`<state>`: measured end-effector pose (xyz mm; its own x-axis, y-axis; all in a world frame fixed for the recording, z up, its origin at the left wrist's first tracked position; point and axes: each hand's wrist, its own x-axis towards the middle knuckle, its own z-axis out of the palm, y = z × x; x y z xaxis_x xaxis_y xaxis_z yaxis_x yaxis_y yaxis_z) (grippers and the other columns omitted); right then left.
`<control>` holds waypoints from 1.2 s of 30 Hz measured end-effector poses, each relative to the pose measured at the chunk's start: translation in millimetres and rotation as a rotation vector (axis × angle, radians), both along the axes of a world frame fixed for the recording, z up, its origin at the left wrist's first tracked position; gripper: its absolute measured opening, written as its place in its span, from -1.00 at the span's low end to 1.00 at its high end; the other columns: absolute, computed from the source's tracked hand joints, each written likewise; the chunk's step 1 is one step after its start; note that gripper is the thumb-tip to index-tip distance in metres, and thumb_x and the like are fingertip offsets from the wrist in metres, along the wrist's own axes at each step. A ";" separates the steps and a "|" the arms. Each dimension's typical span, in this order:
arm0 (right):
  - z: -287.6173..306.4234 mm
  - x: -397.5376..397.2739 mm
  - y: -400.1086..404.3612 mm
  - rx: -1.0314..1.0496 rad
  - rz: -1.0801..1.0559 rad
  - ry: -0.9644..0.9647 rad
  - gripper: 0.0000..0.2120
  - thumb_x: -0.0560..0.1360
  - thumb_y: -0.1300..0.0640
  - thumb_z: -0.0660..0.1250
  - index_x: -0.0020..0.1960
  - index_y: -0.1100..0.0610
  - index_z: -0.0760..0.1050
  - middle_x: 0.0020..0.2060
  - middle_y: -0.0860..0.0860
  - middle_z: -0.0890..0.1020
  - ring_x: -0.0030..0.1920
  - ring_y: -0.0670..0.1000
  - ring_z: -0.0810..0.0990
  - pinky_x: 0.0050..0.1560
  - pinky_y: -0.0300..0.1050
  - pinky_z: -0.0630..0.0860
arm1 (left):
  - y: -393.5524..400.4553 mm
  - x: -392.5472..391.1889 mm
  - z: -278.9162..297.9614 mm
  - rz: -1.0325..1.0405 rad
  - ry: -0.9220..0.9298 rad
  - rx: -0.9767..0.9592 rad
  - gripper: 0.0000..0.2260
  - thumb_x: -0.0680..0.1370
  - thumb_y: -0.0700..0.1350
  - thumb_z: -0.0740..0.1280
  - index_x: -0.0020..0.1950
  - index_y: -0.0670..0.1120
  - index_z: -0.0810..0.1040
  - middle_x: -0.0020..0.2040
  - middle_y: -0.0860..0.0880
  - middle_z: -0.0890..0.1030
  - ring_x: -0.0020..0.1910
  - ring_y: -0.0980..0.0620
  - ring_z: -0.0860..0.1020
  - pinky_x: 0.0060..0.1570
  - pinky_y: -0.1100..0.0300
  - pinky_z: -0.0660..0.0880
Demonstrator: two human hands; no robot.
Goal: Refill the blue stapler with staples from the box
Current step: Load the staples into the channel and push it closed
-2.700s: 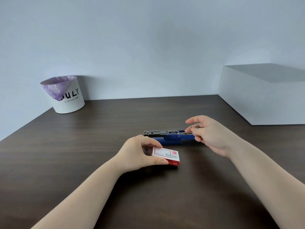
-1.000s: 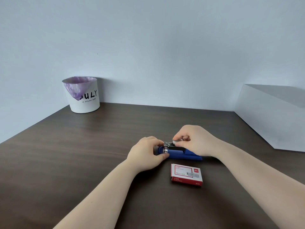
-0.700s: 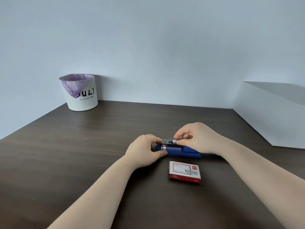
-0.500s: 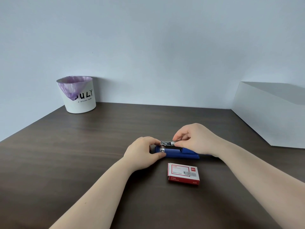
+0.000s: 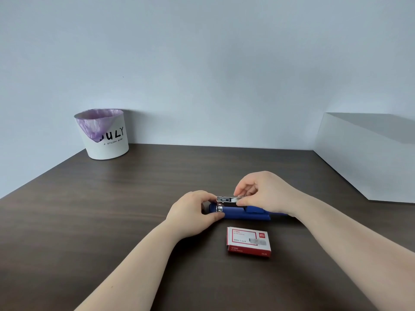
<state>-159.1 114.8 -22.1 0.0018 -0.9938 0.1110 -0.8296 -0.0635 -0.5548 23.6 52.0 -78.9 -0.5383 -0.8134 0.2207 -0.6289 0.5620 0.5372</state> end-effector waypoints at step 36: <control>-11.0 -65.0 26.8 0.290 -0.099 0.670 -0.55 0.40 -0.30 0.25 0.18 -0.08 0.47 0.03 -0.01 0.50 0.14 0.04 0.35 0.08 -0.01 0.36 | -6.4 3.1 -8.1 -0.001 0.019 0.028 -0.68 0.38 0.14 0.41 0.10 0.14 0.57 -0.02 0.19 0.59 -0.14 0.14 0.49 -0.04 0.18 0.47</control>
<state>-224.1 141.6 -33.1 -0.1141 -0.9821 -0.1499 -0.9908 0.1014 0.0900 26.7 45.6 -87.0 -0.5347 -0.8190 0.2080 -0.6184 0.5470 0.5642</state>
